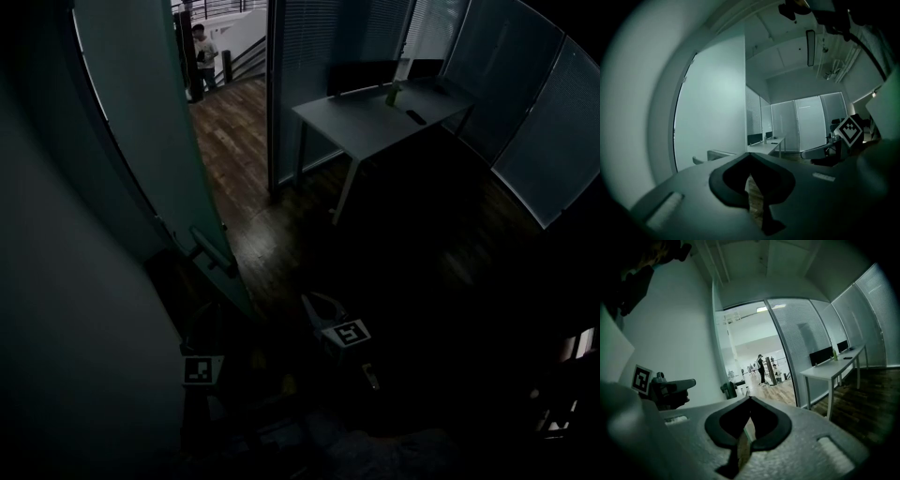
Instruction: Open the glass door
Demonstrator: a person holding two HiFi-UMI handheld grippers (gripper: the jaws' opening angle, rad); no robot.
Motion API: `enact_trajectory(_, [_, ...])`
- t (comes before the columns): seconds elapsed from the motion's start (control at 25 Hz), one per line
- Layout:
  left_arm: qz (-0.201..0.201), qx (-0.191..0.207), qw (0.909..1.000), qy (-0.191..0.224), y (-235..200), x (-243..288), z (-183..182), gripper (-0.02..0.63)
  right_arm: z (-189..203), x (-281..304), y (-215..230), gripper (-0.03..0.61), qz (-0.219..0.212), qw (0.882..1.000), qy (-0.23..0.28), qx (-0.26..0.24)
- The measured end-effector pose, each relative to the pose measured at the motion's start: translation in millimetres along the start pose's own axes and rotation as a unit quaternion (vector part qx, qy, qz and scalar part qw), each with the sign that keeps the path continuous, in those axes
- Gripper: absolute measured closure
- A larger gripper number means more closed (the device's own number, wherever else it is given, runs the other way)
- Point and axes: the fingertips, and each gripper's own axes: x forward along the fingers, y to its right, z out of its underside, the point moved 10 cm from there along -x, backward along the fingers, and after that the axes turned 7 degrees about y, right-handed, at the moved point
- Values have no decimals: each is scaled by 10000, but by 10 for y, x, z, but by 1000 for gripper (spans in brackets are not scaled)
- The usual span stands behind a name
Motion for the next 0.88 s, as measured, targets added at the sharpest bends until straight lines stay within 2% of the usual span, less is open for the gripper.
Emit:
enact_trajectory(0.08, [97,-98,9999,25,94,-45,41,611,26,-66,-7,577,-23,10000,-2,24])
enact_trajectory(0.28, [192,-45,9998,-105,261,-171,88,611,18,-231,-34,577,-157,9998,74,-41])
enact_trajectory(0.44, [205,-108,9997,-12,336,-253,33,611,-10,-349,-58,577,-241,9995,144,-116])
enact_trajectory(0.88, [283,118,9995,-84,474,-303,47,611,-15,-457,-75,577,-292,9992,191,-181])
